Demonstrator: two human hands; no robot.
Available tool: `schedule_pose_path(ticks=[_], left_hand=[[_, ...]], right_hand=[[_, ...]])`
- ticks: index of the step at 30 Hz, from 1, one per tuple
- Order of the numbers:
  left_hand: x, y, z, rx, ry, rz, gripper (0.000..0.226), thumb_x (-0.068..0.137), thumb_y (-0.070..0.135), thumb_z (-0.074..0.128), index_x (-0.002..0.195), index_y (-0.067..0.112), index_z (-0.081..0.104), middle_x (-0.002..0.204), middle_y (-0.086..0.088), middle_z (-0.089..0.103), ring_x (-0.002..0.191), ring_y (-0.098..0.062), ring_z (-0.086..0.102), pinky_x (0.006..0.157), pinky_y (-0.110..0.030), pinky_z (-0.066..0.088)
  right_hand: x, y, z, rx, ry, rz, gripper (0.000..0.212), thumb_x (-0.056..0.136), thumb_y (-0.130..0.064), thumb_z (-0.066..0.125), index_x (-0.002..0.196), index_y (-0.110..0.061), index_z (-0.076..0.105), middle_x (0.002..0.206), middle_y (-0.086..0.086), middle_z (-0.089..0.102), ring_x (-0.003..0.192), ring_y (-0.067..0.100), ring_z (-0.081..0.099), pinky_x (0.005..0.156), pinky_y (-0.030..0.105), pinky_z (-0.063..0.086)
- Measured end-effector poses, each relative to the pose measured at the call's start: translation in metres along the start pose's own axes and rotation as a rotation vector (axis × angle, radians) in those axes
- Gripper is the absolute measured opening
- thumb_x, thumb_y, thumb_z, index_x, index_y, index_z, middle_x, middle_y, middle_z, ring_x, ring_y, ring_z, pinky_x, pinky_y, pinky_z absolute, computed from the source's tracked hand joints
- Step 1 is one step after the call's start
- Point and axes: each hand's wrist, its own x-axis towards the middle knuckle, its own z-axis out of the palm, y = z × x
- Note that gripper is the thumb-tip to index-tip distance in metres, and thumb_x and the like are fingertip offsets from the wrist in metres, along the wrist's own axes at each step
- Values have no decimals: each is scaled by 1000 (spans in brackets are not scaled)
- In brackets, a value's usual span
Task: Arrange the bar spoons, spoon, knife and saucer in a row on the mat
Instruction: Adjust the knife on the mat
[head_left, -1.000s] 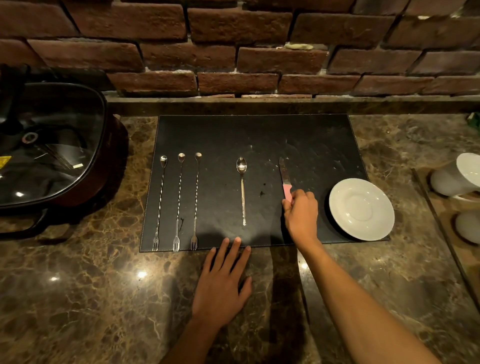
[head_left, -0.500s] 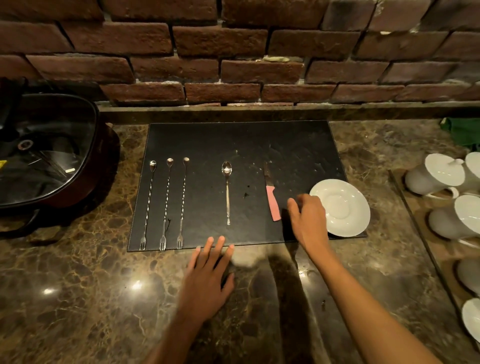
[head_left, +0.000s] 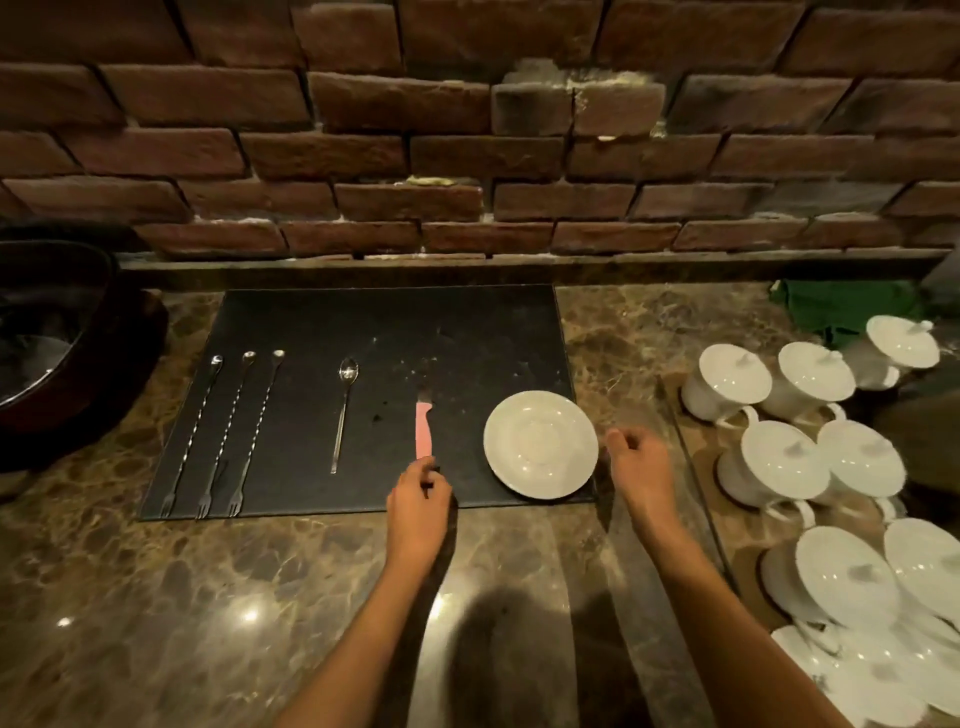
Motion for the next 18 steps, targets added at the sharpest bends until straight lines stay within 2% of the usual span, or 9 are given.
schedule_pose_path(ticks=[2, 4, 6, 8, 11, 13, 15, 18], left_hand=[[5, 19, 19, -136, -97, -111, 32, 101, 5, 53, 132, 1, 62, 100, -14, 68, 94, -35, 69, 93, -44, 56], [9, 31, 32, -223, -162, -167, 34, 104, 5, 49, 137, 2, 57, 98, -13, 66, 84, -31, 66, 88, -48, 58], [14, 40, 41, -251, -183, -170, 35, 105, 5, 46, 138, 7, 57, 95, -13, 65, 81, -30, 62, 80, -44, 58], [19, 47, 46, -261, -209, -150, 34, 105, 5, 45, 131, 14, 65, 89, -7, 67, 81, -26, 61, 70, -34, 57], [21, 50, 51, -322, -238, -148, 39, 104, 2, 44, 116, 29, 70, 98, 1, 71, 88, -16, 66, 65, -22, 59], [20, 50, 53, -363, -224, -147, 40, 105, 2, 46, 109, 33, 70, 105, 5, 72, 96, -13, 68, 68, -22, 61], [20, 51, 56, -374, -199, -155, 38, 105, 4, 47, 105, 34, 70, 108, 8, 71, 99, -14, 68, 68, -23, 62], [24, 54, 58, -369, -174, -153, 42, 105, 2, 46, 98, 36, 70, 101, 11, 71, 93, -12, 67, 58, -19, 57]], right_hand=[[12, 3, 4, 24, -52, 57, 27, 91, -6, 50, 68, -6, 63, 63, 3, 59, 61, 17, 51, 50, 25, 38], [24, 8, 10, 48, -110, 88, 28, 90, -1, 47, 66, -3, 63, 60, 3, 55, 61, 17, 46, 51, 26, 35], [33, 15, 16, 71, -158, 123, 32, 90, 0, 45, 63, -6, 60, 60, 4, 53, 61, 16, 45, 54, 27, 34], [40, 23, 21, 76, -198, 140, 35, 92, -2, 44, 61, -12, 57, 62, 2, 53, 63, 16, 45, 56, 28, 35], [44, 31, 27, 104, -216, 155, 37, 96, -3, 44, 70, -18, 67, 70, -4, 64, 66, 12, 55, 58, 28, 44], [44, 36, 29, 137, -206, 165, 32, 97, -2, 47, 82, -14, 73, 77, -6, 68, 71, 8, 60, 60, 26, 50], [45, 40, 30, 153, -179, 153, 29, 97, -1, 49, 81, -8, 72, 73, -7, 67, 68, 8, 59, 58, 25, 49], [47, 44, 33, 153, -141, 127, 27, 96, -3, 50, 80, 3, 70, 68, 3, 64, 65, 15, 54, 58, 29, 46]])
